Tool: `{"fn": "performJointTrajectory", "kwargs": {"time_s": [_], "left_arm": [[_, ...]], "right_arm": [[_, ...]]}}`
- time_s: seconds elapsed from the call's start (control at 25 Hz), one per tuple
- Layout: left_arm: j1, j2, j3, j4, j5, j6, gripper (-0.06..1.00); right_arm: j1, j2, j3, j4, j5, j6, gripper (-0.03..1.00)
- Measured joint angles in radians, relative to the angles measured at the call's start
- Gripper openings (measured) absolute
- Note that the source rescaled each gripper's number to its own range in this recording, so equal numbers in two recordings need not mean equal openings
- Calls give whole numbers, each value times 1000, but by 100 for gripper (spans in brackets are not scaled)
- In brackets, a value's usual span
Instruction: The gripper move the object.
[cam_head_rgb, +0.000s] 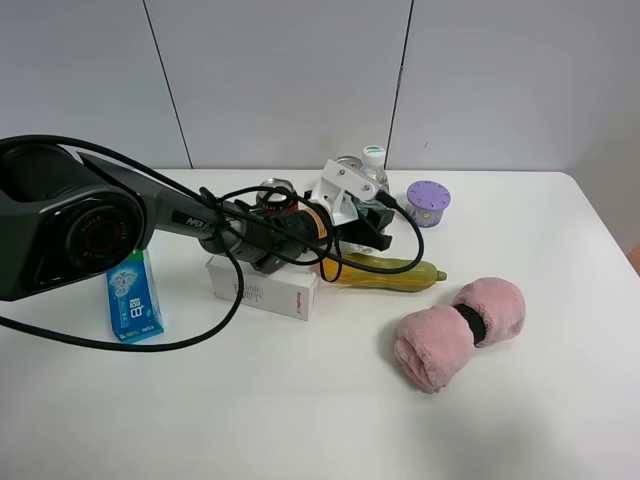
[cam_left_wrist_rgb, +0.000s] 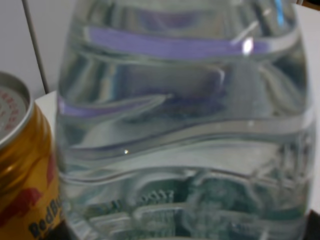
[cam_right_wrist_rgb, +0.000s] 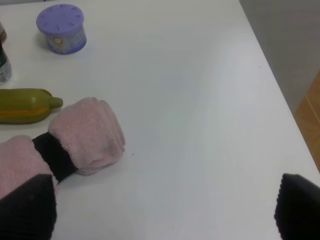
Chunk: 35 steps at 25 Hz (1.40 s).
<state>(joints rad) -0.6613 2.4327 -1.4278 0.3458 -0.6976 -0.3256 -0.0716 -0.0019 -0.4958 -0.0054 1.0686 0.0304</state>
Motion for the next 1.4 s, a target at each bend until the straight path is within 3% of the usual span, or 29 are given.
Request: {"fn": "performJointTrajectory", "kwargs": {"time_s": [0.16,0.2,0.24,0.32,0.44,0.96,1.12,1.4], "left_arm": [[0,0,0,9,0,1,6],[0,0,0,11,0,1,11],[0,0,0,11,-3,1,22],[0,-1,-8,11,-29,-1,55],[0,-5,-12,11,-47,-9,73],[0,-59,-12,15,-12,-86,76],[0,-170,-12,16,74,-111,76],[0,-409,-12,13,310,-134,76]], "right_arm": [[0,0,0,0,0,0,100],[0,0,0,0,0,0,100],[0,0,0,0,0,0,100],[0,0,0,0,0,0,100],[0,0,0,0,0,0,100],[0,0,0,0,0,0,100],[0,0,0,0,0,0,100],[0,0,0,0,0,0,100]]}}
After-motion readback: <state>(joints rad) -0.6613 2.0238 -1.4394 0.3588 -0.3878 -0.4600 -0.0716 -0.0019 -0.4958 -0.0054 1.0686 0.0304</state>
